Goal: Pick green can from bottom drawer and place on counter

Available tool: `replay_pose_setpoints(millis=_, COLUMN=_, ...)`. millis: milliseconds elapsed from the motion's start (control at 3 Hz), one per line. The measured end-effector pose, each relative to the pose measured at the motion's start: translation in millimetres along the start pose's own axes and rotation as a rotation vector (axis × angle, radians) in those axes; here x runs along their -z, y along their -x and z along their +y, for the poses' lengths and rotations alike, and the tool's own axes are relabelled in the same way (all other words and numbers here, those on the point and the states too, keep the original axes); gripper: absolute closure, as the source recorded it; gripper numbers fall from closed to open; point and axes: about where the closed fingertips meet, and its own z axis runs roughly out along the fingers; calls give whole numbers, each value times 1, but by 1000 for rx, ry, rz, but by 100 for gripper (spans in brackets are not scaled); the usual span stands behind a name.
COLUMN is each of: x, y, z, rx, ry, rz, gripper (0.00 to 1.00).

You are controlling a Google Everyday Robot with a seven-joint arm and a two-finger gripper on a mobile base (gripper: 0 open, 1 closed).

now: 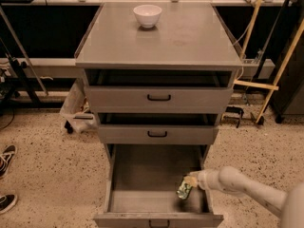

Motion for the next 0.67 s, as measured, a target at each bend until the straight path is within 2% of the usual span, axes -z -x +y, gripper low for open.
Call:
replay_pose_setpoints(millis=333, x=103, y=5, z=-14, rx=67, ry=-5, rz=-92, gripper=100)
replay_pose_setpoints(millis=667, x=102, y=6, z=-13, rx=66, ry=-5, rz=-92, gripper=100)
